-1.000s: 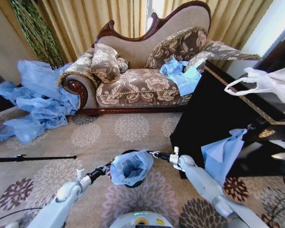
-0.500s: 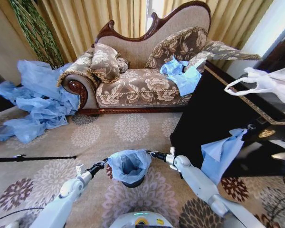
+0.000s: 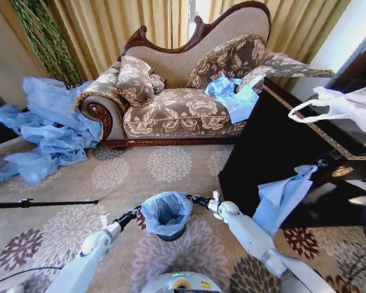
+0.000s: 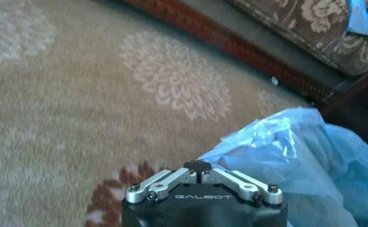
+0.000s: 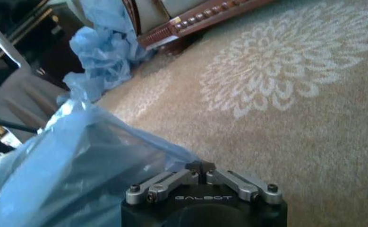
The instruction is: Place a garbage bag over the trash bin.
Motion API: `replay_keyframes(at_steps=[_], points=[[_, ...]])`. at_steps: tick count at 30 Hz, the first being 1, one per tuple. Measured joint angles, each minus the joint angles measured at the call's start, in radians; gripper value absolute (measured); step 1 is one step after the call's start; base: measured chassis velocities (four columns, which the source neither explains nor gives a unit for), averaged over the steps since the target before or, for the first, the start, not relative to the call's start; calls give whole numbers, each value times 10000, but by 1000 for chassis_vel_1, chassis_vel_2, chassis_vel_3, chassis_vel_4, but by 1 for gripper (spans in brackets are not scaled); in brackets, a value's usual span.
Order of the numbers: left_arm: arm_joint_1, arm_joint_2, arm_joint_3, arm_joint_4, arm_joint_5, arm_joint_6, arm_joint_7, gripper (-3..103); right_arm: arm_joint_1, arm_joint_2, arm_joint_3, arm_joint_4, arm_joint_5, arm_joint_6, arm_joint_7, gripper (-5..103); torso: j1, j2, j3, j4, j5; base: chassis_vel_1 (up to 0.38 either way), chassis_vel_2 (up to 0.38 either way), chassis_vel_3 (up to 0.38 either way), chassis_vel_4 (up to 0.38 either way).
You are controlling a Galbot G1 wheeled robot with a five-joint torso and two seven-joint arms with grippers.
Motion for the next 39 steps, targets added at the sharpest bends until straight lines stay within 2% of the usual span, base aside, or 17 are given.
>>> replay_keyframes(at_steps=[5,19,29,35,36,39], points=[[83,-160,0,99,146,195,-87,0,-3,58,-49,-77,-235,22,122,0,0,0,0,0,0,0,0,0,0],[240,-404,78,550,913,255,649,0,-224,46,31,-181,-968,164,116,0,0,0,0,0,0,0,0,0,0],[255,-456,88,756,1219,331,583,0,-284,196,51,-308,-1195,257,405,0,0,0,0,0,0,0,0,0,0],[322,-360,15,286,1216,81,534,0,-366,72,41,-56,-1237,392,923,-2,0,0,0,0,0,0,0,0,0],[370,-316,-14,130,1214,26,533,0,-405,9,48,31,-1264,446,992,3,0,0,0,0,0,0,0,0,0],[462,-218,-82,-122,1215,-90,562,6,-471,-102,81,137,-1330,563,1077,8,0,0,0,0,2,0,0,0,0]])
